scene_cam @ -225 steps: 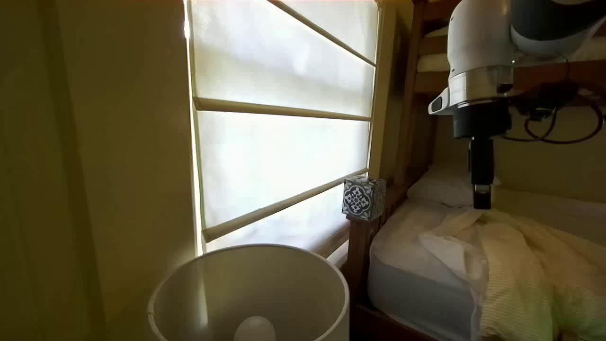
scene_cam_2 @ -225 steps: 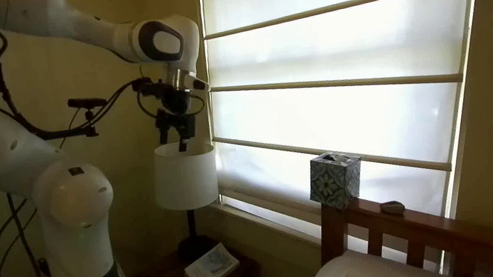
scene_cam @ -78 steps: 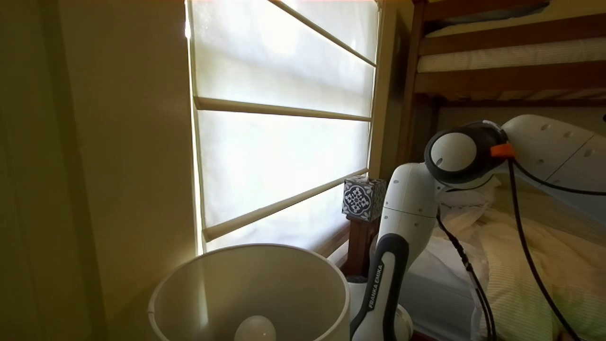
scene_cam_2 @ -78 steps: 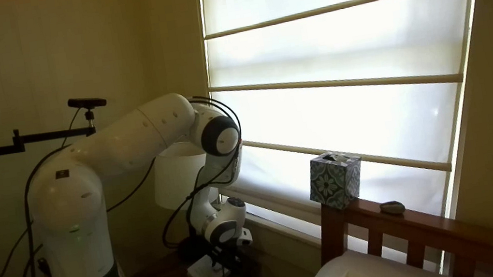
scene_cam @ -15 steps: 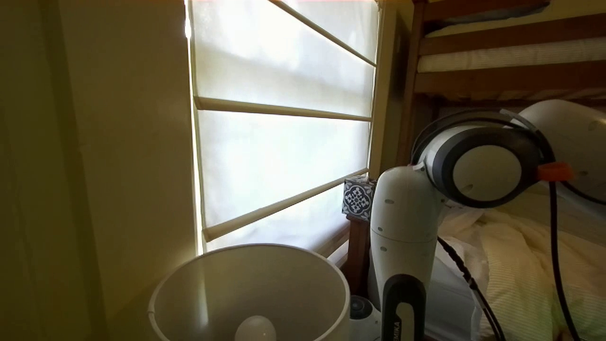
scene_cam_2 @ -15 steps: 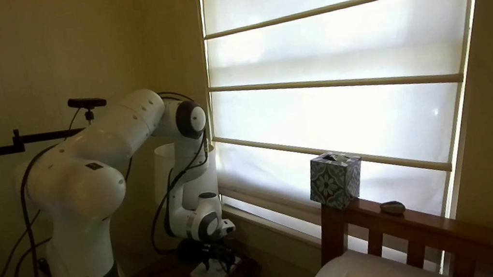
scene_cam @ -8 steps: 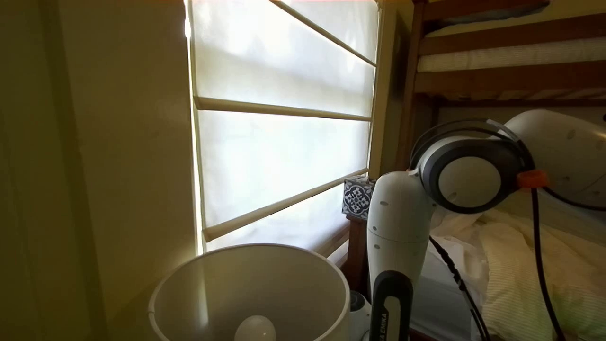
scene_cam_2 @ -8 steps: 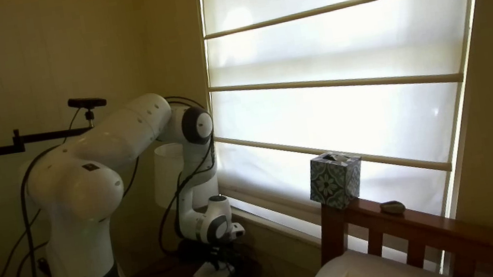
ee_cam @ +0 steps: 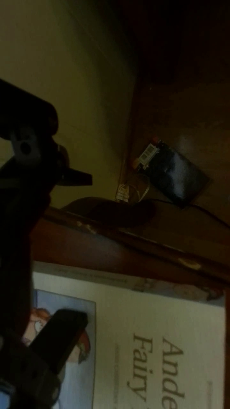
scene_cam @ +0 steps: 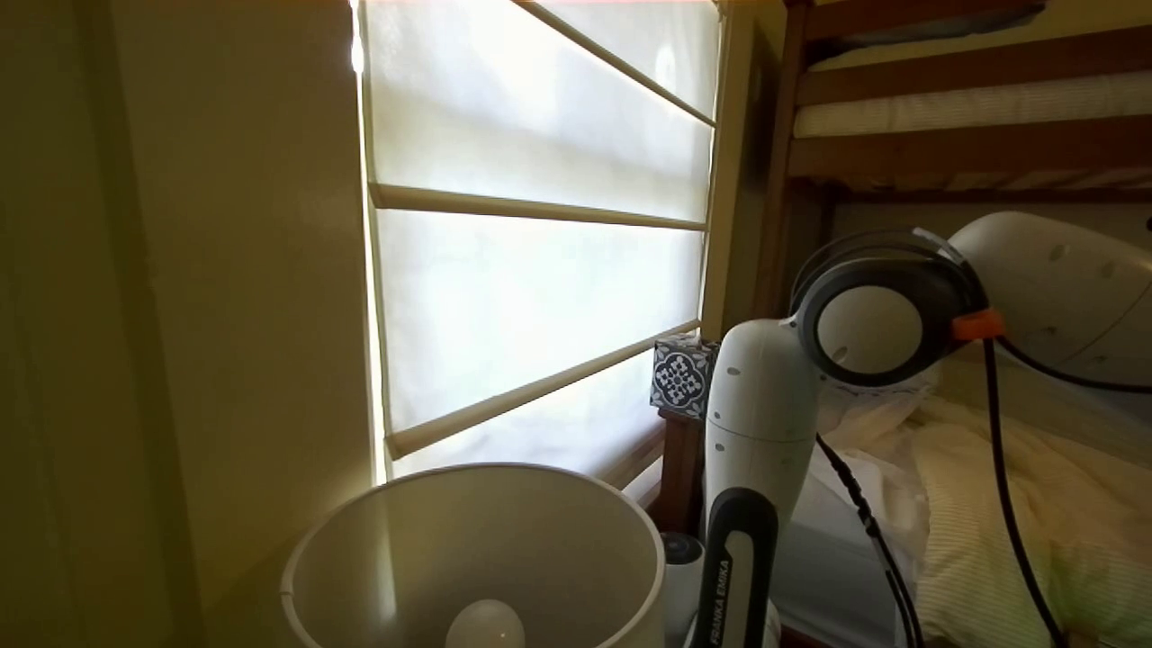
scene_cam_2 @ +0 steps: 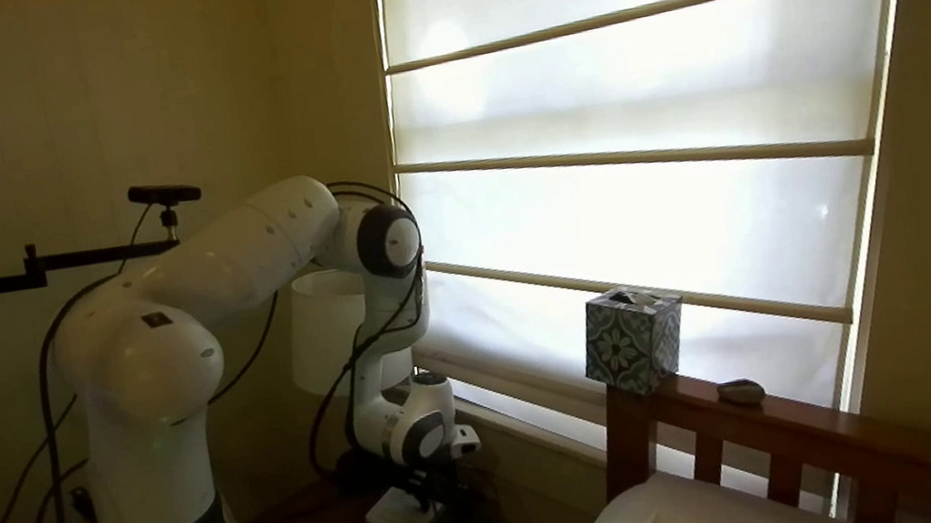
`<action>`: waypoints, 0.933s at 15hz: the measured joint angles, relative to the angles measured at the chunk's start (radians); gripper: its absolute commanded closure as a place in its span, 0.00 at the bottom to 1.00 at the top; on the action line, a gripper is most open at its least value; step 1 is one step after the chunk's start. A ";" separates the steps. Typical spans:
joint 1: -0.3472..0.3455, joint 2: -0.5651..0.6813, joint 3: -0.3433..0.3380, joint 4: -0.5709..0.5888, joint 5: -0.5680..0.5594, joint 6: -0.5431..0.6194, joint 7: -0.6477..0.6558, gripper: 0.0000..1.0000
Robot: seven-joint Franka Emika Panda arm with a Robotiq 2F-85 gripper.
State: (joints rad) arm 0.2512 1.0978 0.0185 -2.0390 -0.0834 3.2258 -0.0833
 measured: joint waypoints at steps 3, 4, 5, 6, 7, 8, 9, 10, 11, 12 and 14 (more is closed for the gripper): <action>-0.001 -0.005 0.032 -0.016 -0.001 0.057 -0.003 0.00; 0.000 -0.007 0.045 -0.023 -0.001 0.072 -0.005 0.00; 0.004 -0.007 0.055 -0.027 -0.002 0.080 -0.009 0.00; 0.011 -0.007 0.060 -0.029 -0.002 0.086 -0.014 0.00; 0.021 -0.007 0.060 -0.032 -0.003 0.091 -0.019 0.00; 0.029 -0.008 0.060 -0.035 -0.004 0.092 -0.027 0.00; 0.036 -0.010 0.059 -0.040 -0.010 0.091 -0.039 0.00; 0.038 -0.013 0.060 -0.047 -0.025 0.087 -0.056 0.00; 0.036 -0.018 0.060 -0.056 -0.050 0.077 -0.078 0.00; 0.029 -0.026 0.064 -0.070 -0.082 0.069 -0.103 0.00; 0.002 -0.052 0.080 -0.116 -0.150 0.064 -0.157 0.00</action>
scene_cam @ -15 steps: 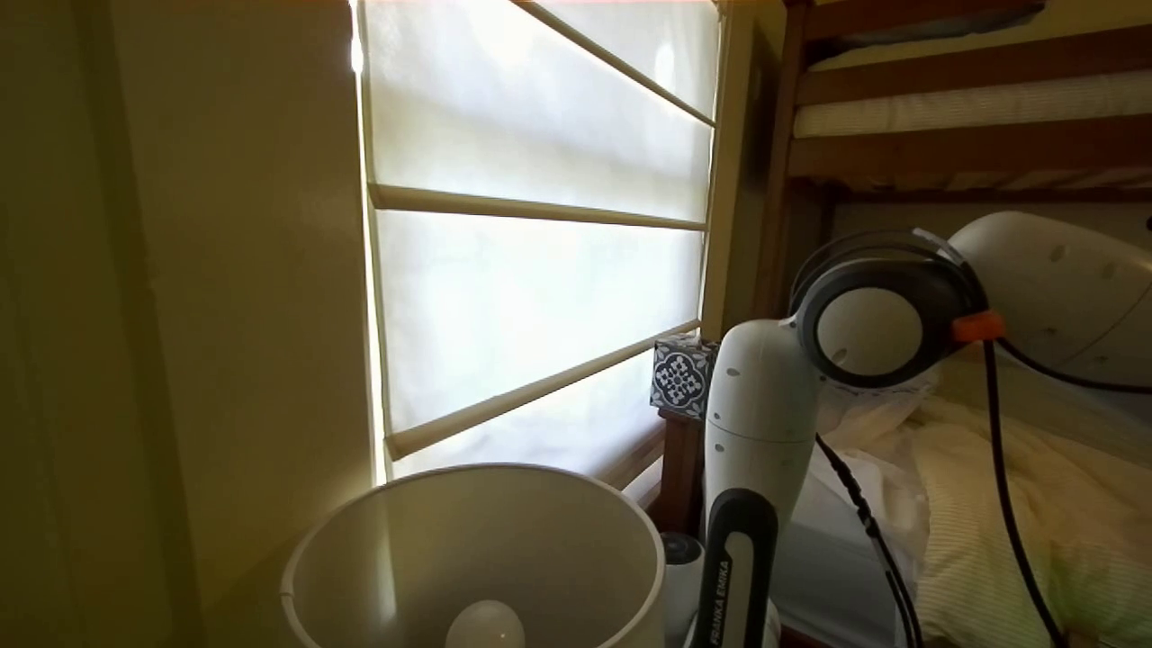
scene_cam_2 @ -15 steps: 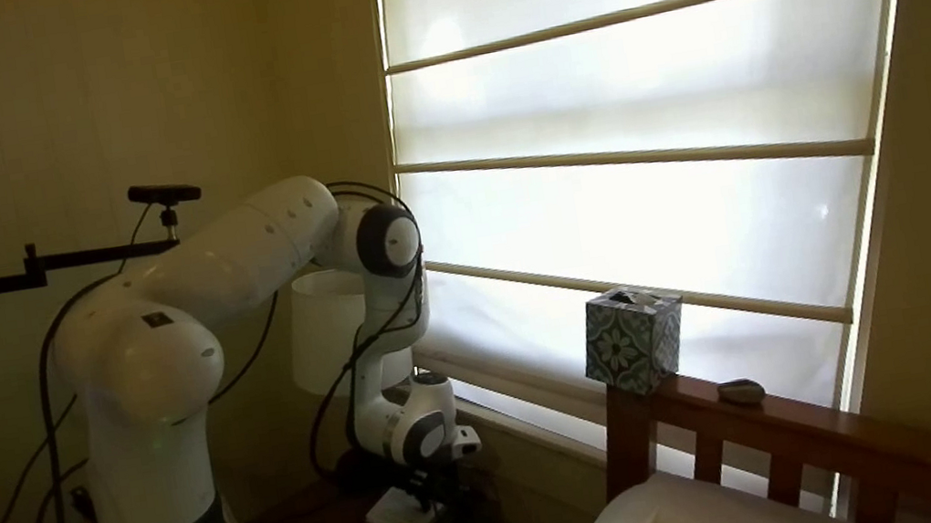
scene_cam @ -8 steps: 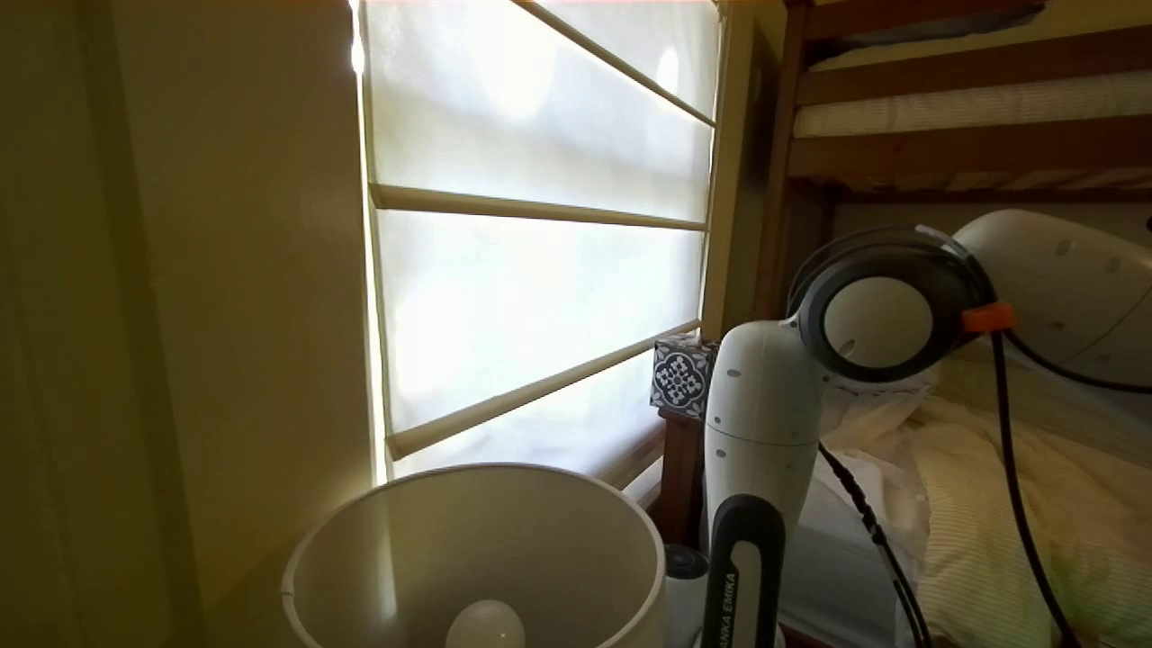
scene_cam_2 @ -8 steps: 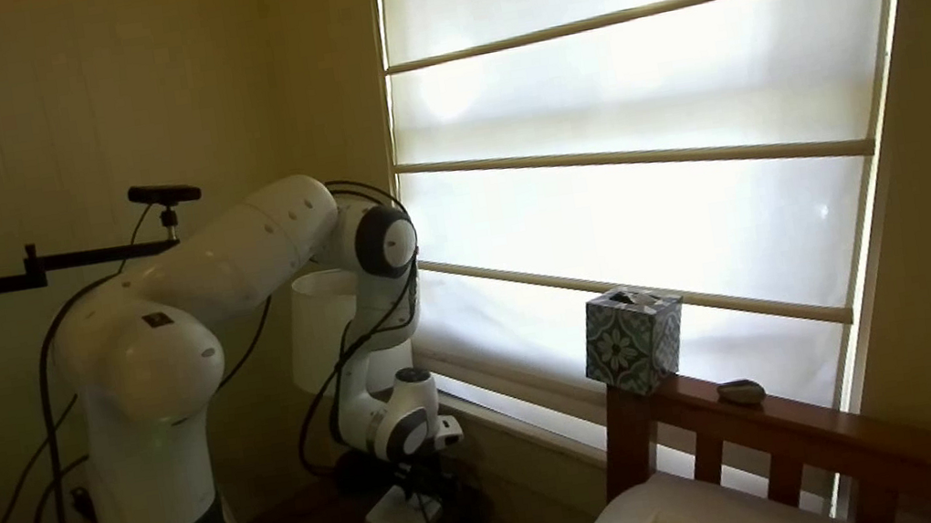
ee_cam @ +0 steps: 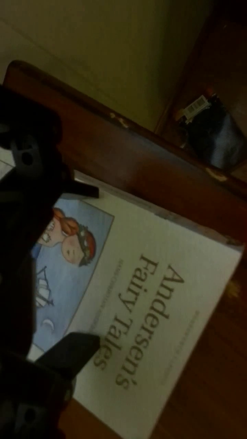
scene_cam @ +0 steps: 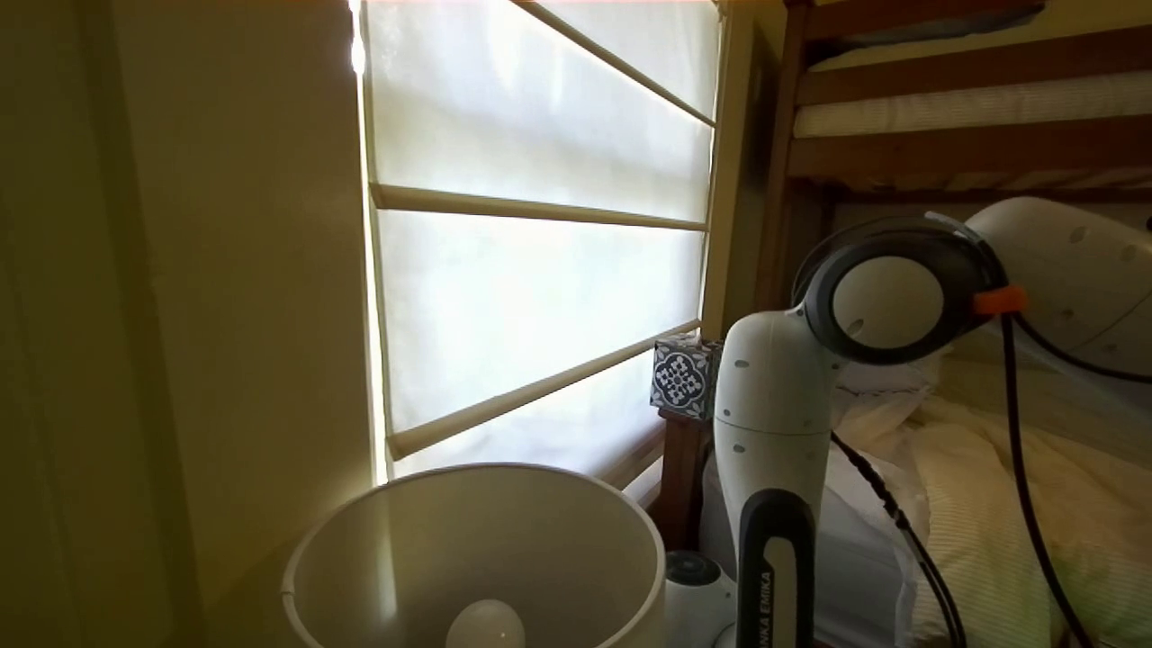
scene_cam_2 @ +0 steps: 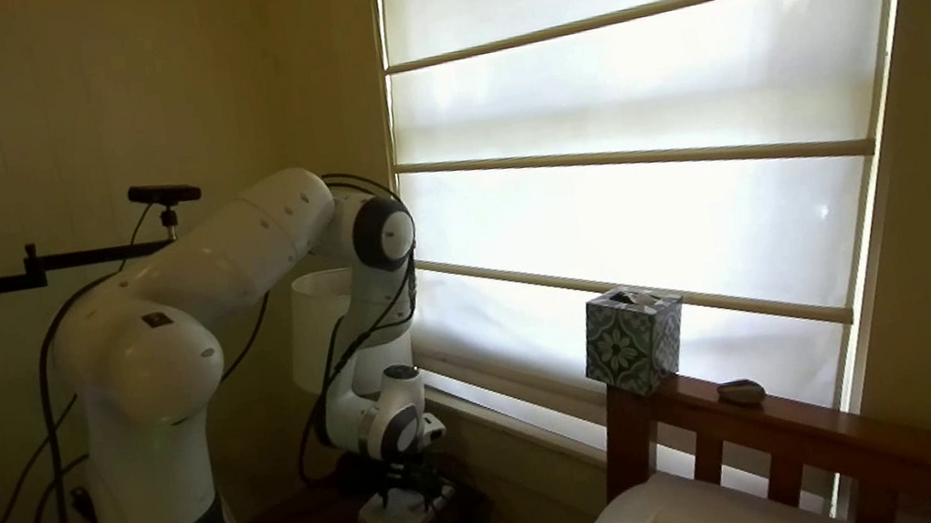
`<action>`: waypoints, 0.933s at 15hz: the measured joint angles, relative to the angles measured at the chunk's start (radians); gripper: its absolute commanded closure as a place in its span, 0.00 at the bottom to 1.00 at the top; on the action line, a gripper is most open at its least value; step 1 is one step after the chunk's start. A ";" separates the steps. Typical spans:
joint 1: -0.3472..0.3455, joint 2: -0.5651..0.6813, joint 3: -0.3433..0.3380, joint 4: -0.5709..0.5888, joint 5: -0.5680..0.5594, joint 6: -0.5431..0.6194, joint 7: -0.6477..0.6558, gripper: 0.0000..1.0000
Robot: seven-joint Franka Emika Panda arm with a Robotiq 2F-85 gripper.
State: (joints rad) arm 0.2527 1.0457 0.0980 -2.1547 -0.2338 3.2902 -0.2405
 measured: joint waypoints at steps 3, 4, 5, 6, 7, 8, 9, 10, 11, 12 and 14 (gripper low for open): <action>-0.040 -0.060 0.015 -0.079 -0.091 -0.050 -0.079 0.00; -0.050 -0.084 0.016 -0.102 -0.115 -0.082 -0.103 0.00; -0.057 -0.108 0.017 -0.121 -0.133 -0.125 -0.125 0.00; -0.063 -0.130 0.018 -0.137 -0.146 -0.181 -0.144 0.00; -0.068 -0.150 0.020 -0.146 -0.152 -0.244 -0.162 0.00; -0.072 -0.165 0.023 -0.148 -0.155 -0.312 -0.182 0.00; -0.076 -0.176 0.026 -0.148 -0.155 -0.358 -0.197 0.00; -0.078 -0.183 0.028 -0.148 -0.155 -0.378 -0.204 0.00; -0.079 -0.186 0.029 -0.148 -0.156 -0.387 -0.208 0.00; -0.079 -0.187 0.029 -0.147 -0.156 -0.388 -0.208 0.00; -0.080 -0.181 0.030 -0.142 -0.180 -0.349 -0.242 0.00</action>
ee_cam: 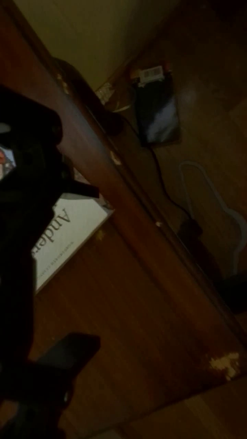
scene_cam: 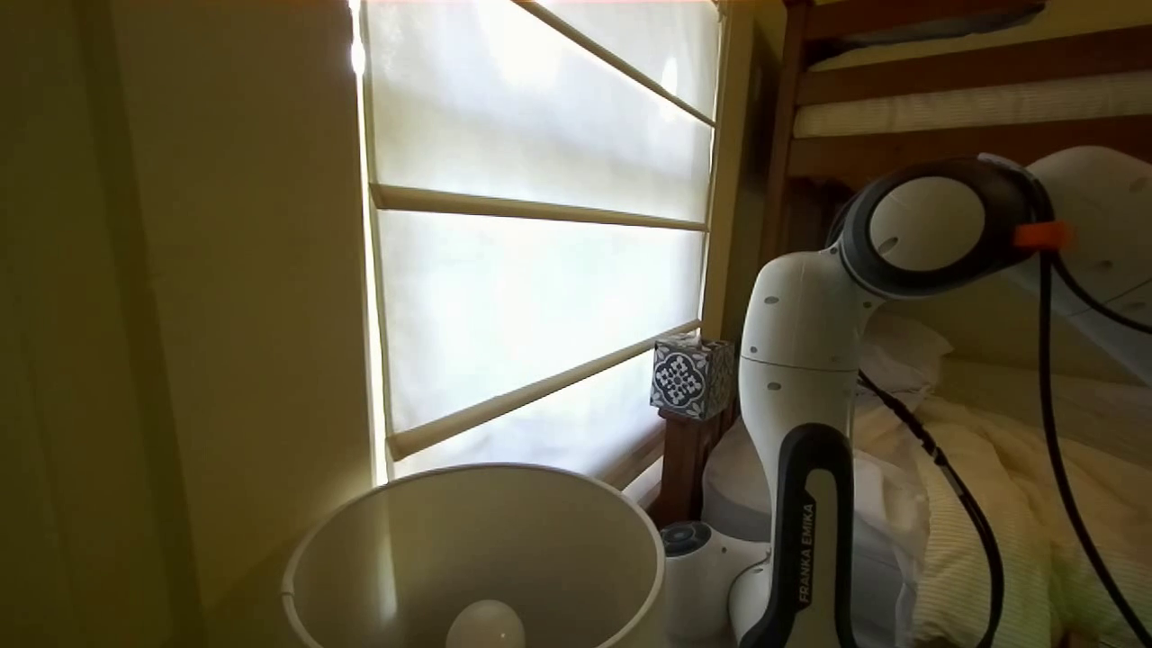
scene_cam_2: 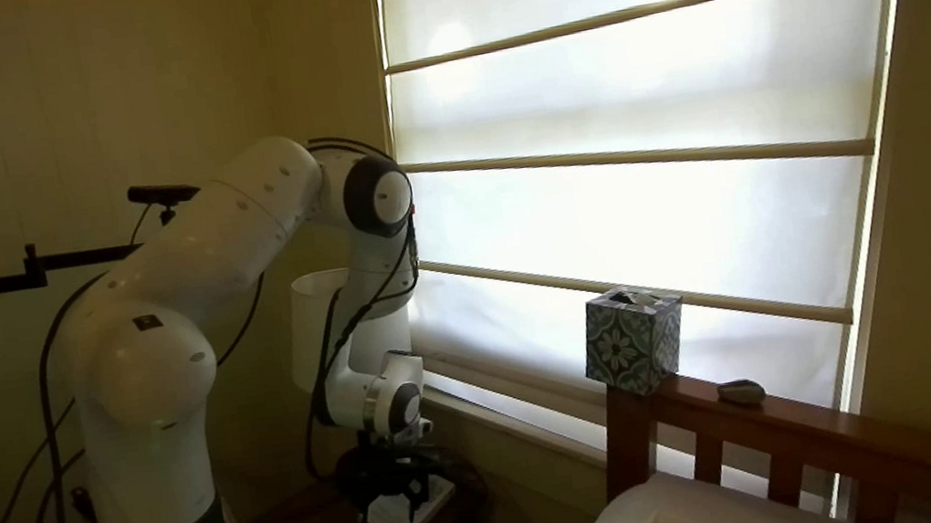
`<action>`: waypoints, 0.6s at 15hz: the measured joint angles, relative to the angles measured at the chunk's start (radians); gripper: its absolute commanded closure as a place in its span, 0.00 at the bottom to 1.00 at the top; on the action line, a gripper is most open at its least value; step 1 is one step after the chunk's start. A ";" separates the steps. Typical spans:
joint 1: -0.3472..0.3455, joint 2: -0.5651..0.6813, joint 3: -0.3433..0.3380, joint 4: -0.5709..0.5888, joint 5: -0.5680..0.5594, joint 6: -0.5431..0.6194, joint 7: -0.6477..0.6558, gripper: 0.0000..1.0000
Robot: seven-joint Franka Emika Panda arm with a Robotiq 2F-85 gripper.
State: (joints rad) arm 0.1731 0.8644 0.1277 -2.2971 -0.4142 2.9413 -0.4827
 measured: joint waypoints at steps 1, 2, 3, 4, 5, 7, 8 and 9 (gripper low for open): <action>0.000 0.003 0.000 0.001 -0.021 0.033 -0.024 0.00; -0.001 0.007 0.001 0.000 -0.043 0.065 -0.049 0.00; -0.001 0.012 0.002 0.000 -0.066 0.095 -0.073 0.00; -0.001 0.016 0.002 -0.002 -0.091 0.121 -0.097 0.00; -0.002 0.018 0.002 -0.005 -0.115 0.146 -0.124 0.00; -0.012 0.021 0.002 -0.015 -0.163 0.191 -0.188 0.00; -0.022 0.022 0.001 -0.022 -0.189 0.210 -0.223 0.00; -0.036 0.021 0.001 -0.029 -0.217 0.229 -0.258 0.00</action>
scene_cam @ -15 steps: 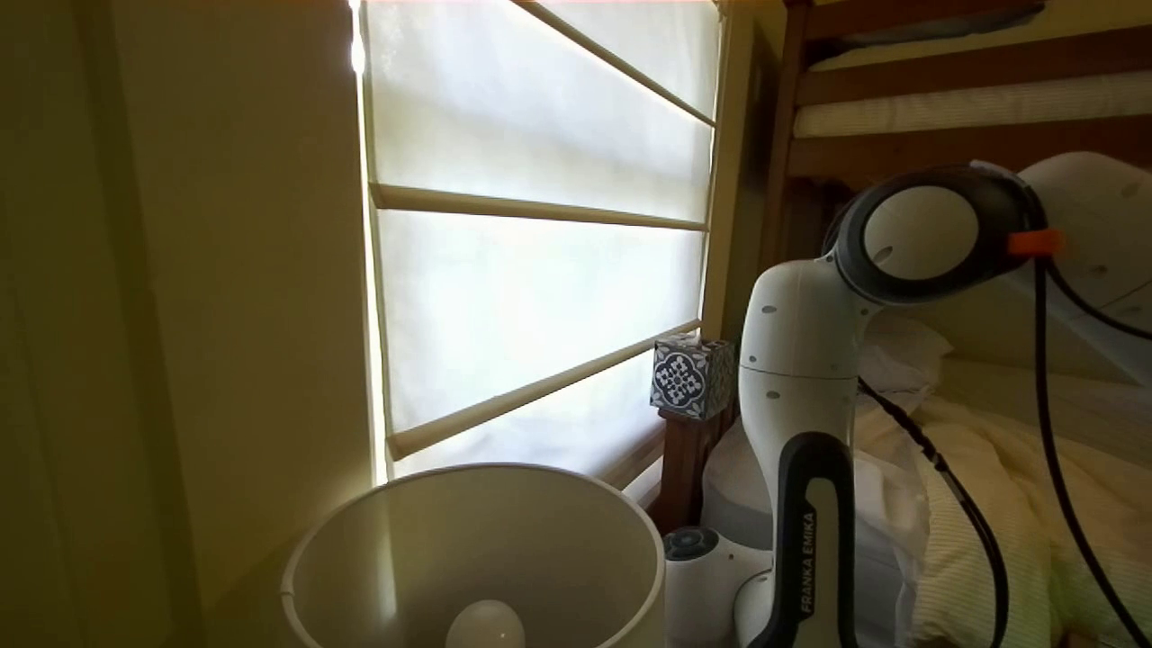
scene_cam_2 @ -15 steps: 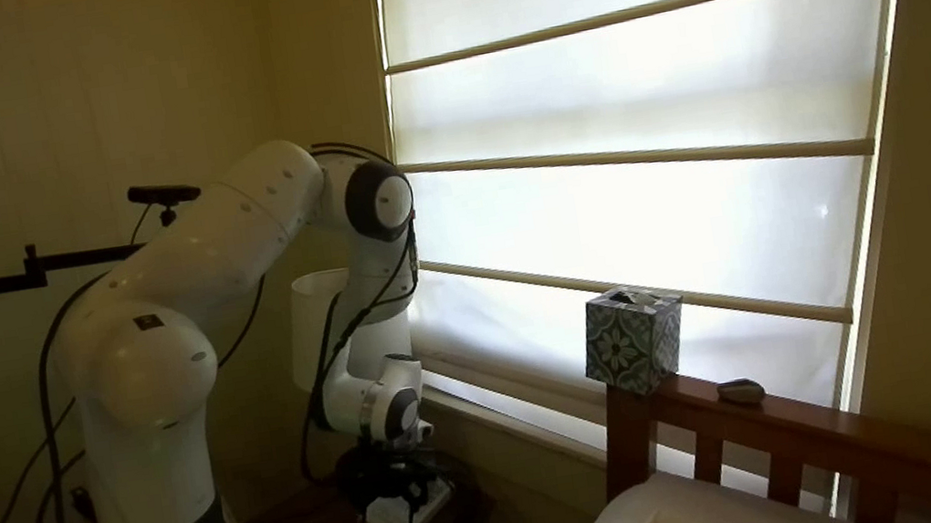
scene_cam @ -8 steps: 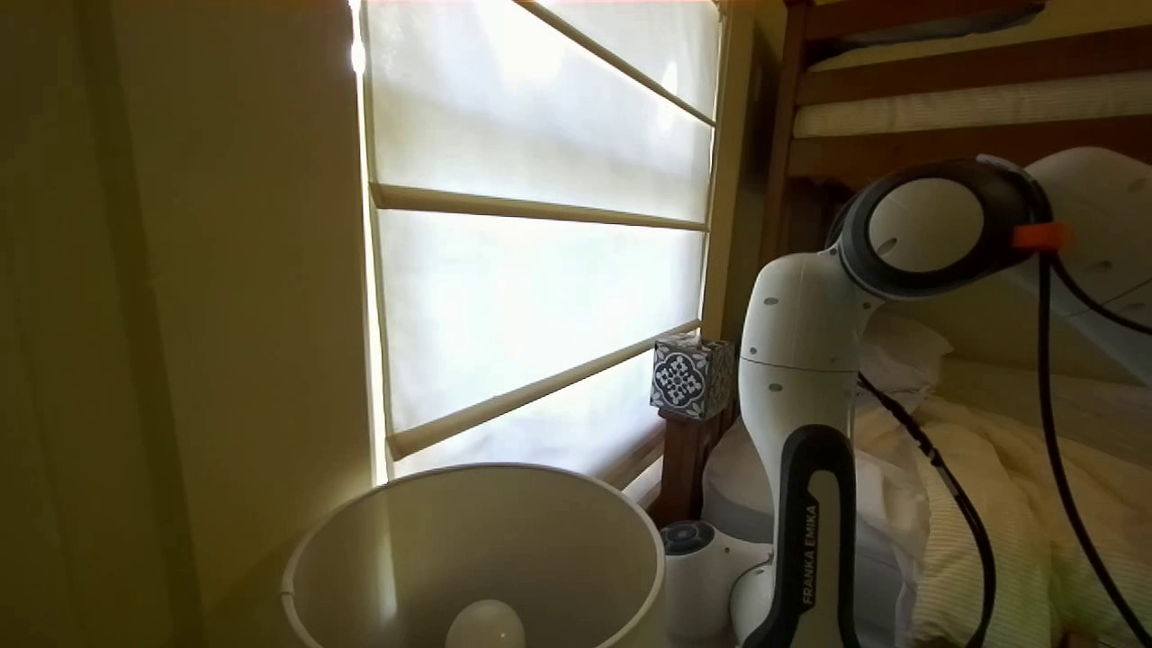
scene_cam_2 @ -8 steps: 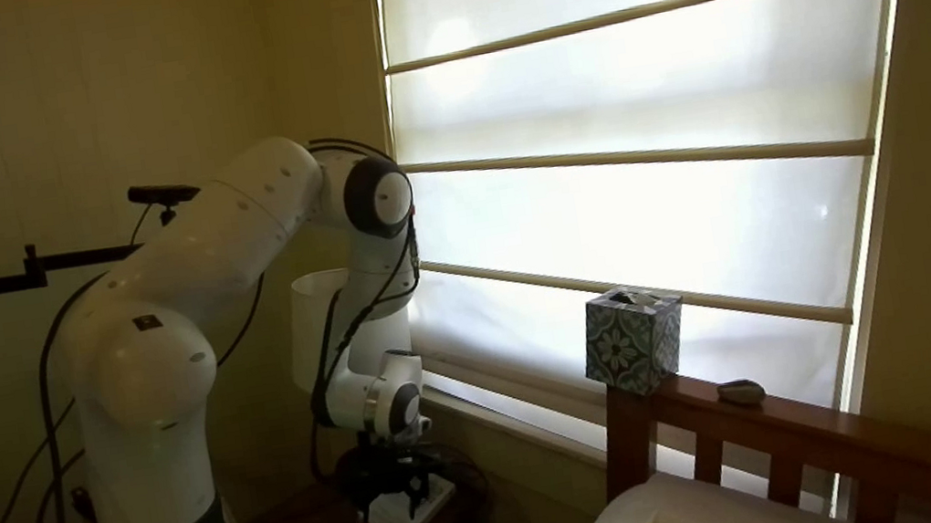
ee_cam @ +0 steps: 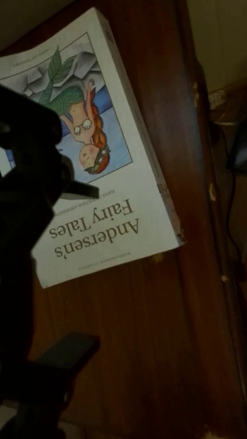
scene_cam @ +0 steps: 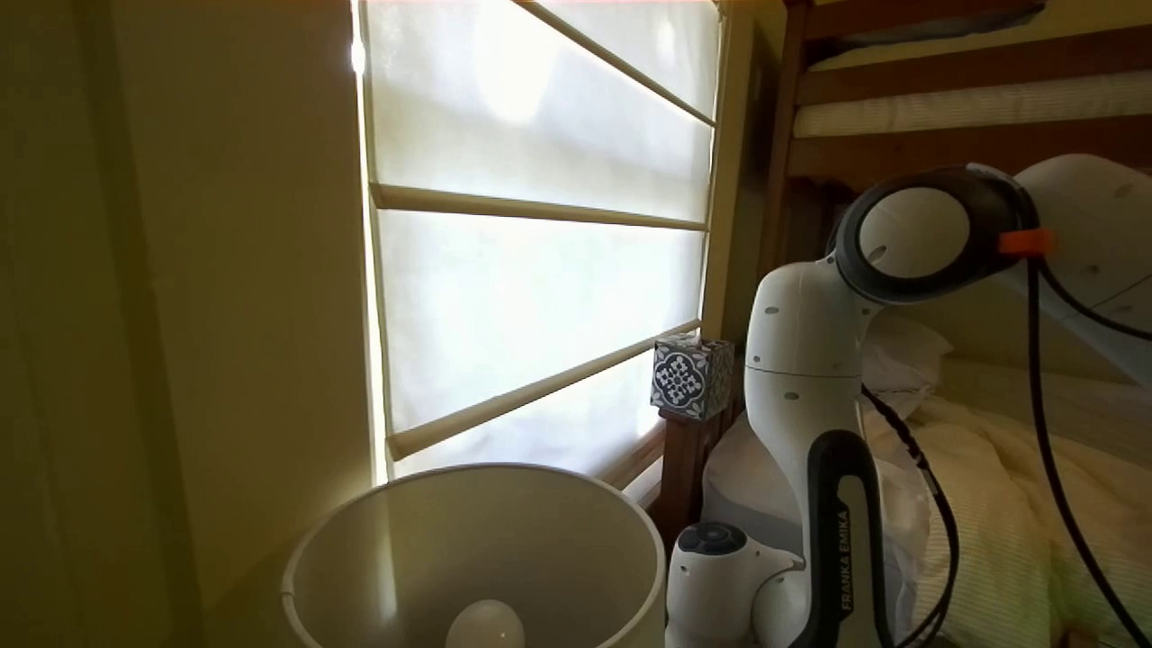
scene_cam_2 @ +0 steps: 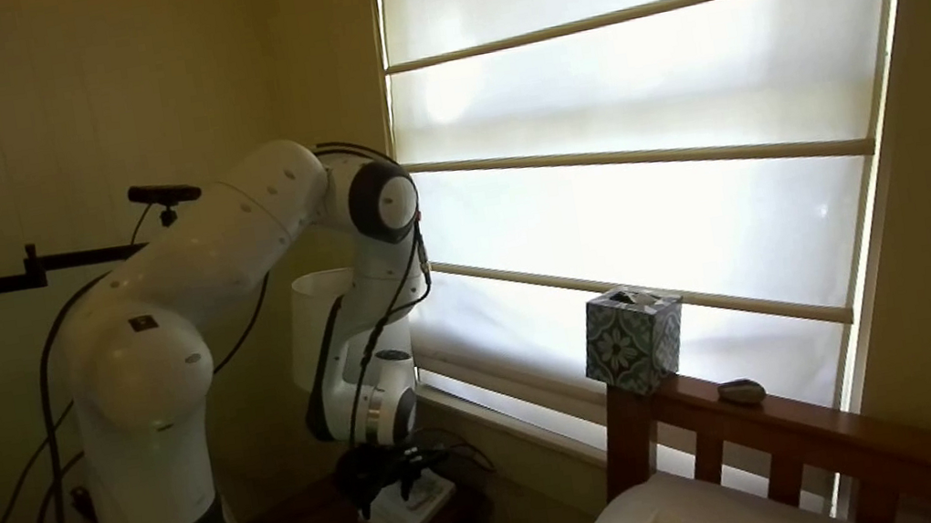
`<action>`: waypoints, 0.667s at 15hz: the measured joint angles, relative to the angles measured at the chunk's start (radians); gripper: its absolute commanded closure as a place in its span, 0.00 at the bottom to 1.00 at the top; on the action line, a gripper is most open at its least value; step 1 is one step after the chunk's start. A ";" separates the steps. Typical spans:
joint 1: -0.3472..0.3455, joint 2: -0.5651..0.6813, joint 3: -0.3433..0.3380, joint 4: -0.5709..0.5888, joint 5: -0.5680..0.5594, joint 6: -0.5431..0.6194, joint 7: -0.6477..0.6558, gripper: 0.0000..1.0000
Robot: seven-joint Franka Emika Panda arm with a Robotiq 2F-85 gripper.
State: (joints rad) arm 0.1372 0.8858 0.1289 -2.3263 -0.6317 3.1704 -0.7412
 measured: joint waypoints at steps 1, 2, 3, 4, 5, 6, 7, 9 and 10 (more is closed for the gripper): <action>-0.016 0.000 0.000 -0.006 -0.031 0.018 -0.037 0.00; -0.035 0.000 0.001 -0.011 -0.061 0.036 -0.073 0.00; -0.066 0.001 0.012 -0.015 -0.089 0.053 -0.110 0.00; -0.103 0.003 0.031 -0.019 -0.108 0.061 -0.138 0.00; -0.134 0.004 0.045 -0.023 -0.119 0.064 -0.159 0.00; -0.145 0.004 0.047 -0.023 -0.120 0.064 -0.164 0.00; -0.141 0.004 0.042 -0.019 -0.120 0.065 -0.166 0.00; -0.118 0.006 0.035 -0.007 -0.120 0.073 -0.166 0.00; -0.101 0.010 0.031 0.002 -0.120 0.083 -0.166 0.00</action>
State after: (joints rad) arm 0.0366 0.8960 0.1594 -2.3242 -0.7517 3.2537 -0.9070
